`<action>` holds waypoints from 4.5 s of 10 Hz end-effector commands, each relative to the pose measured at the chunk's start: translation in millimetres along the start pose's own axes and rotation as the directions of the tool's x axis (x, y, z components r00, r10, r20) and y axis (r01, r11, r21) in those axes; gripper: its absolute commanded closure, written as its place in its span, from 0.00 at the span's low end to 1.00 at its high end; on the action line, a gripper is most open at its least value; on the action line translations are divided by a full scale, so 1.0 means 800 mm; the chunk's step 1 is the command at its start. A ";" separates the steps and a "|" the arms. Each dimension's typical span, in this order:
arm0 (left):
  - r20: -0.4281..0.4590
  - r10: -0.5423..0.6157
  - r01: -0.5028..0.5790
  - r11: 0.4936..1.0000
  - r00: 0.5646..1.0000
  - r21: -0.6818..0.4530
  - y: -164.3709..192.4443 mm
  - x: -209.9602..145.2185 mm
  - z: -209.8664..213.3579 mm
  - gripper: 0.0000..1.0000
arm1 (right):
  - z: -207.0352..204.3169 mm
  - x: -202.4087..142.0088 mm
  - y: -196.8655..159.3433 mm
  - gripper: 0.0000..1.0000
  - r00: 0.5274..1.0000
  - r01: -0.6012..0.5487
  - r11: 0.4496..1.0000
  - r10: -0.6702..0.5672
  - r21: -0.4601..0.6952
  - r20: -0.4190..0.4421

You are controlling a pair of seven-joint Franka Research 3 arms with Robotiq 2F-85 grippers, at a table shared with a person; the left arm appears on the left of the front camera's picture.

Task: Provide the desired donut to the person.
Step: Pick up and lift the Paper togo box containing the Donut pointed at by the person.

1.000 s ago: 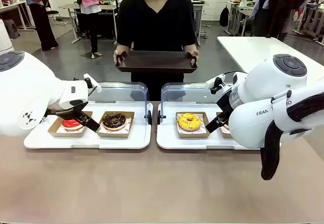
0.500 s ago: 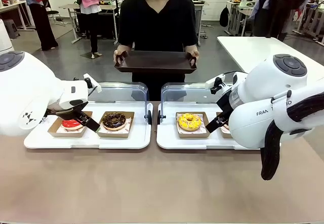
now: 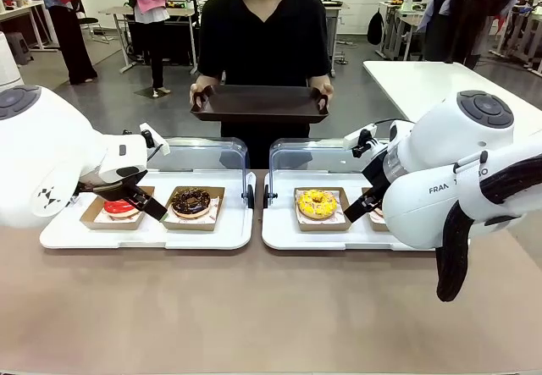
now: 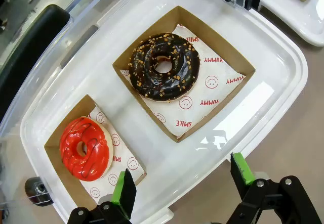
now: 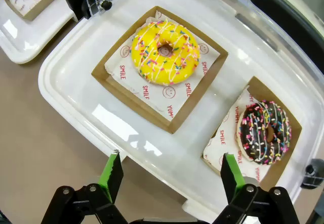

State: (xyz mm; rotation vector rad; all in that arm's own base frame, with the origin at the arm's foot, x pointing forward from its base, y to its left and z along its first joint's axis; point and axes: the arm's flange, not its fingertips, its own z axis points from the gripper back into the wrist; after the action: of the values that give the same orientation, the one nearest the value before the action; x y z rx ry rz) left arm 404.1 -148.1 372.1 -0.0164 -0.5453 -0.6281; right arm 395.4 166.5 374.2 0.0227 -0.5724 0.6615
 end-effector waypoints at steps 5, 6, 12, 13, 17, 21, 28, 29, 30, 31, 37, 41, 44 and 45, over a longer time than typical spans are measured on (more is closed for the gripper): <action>0.019 -0.003 0.003 0.999 1.000 0.034 0.003 0.023 0.058 0.00 | 0.041 0.024 -0.001 0.00 0.999 -0.019 1.000 0.018 -0.022 -0.051; 0.020 -0.031 0.030 0.996 0.999 0.083 0.001 0.041 0.117 0.00 | 0.085 0.044 -0.003 0.00 0.995 -0.028 1.000 0.027 -0.010 -0.095; -0.039 -0.005 0.008 0.997 0.999 0.073 0.020 0.078 0.274 0.00 | 0.260 0.099 0.001 0.00 0.988 0.006 0.997 -0.018 -0.073 -0.154; -0.043 -0.030 0.032 0.998 0.999 0.050 0.019 0.078 0.260 0.00 | 0.241 0.089 -0.008 0.00 0.988 -0.006 1.000 0.006 -0.004 -0.156; -0.043 -0.030 0.032 0.998 0.999 0.050 0.019 0.078 0.260 0.00 | 0.253 0.093 -0.004 0.00 0.986 -0.003 1.000 0.001 -0.012 -0.166; 0.194 -0.082 0.182 0.795 0.978 -0.579 0.102 0.049 0.287 0.00 | 0.269 0.050 -0.128 0.00 0.968 -0.248 0.616 0.122 0.748 0.220; 0.366 -0.158 0.392 0.524 0.917 -0.757 0.252 -0.042 0.290 0.00 | 0.259 -0.064 -0.270 0.00 0.913 -0.382 0.348 -0.003 0.856 0.409; 0.392 -0.127 0.394 0.550 0.911 -0.737 0.258 -0.053 0.289 0.00 | 0.261 -0.078 -0.278 0.00 0.907 -0.368 0.395 -0.047 0.842 0.418; 0.420 -0.095 0.394 0.578 0.902 -0.715 0.266 -0.062 0.295 0.00 | 0.264 -0.082 -0.280 0.00 0.898 -0.359 0.443 -0.077 0.821 0.434; 0.417 -0.075 0.375 0.601 0.906 -0.706 0.269 -0.067 0.293 0.00 | 0.269 -0.088 -0.282 0.00 0.888 -0.336 0.514 -0.107 0.789 0.447; 0.435 0.001 0.295 0.733 0.901 -0.613 0.290 -0.106 0.308 0.00 | 0.279 -0.109 -0.288 0.00 0.884 -0.246 0.632 -0.164 0.735 0.437; 0.414 0.005 0.278 0.733 0.910 -0.621 0.302 -0.111 0.314 0.00 | 0.278 -0.112 -0.294 0.00 0.886 -0.270 0.625 -0.136 0.732 0.443; 0.414 0.005 0.278 0.733 0.910 -0.621 0.302 -0.111 0.314 0.00 | 0.278 -0.112 -0.294 0.00 0.886 -0.270 0.625 -0.136 0.732 0.443; 0.414 0.005 0.278 0.733 0.910 -0.621 0.302 -0.111 0.314 0.00 | 0.278 -0.112 -0.294 0.00 0.886 -0.270 0.625 -0.136 0.732 0.443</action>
State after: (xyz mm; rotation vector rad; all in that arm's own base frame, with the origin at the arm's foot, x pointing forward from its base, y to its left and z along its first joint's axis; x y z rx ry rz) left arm 360.7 138.6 577.7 -0.8091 -0.6828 -0.9557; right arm 366.1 -114.3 554.3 1.0255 -0.7011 0.9567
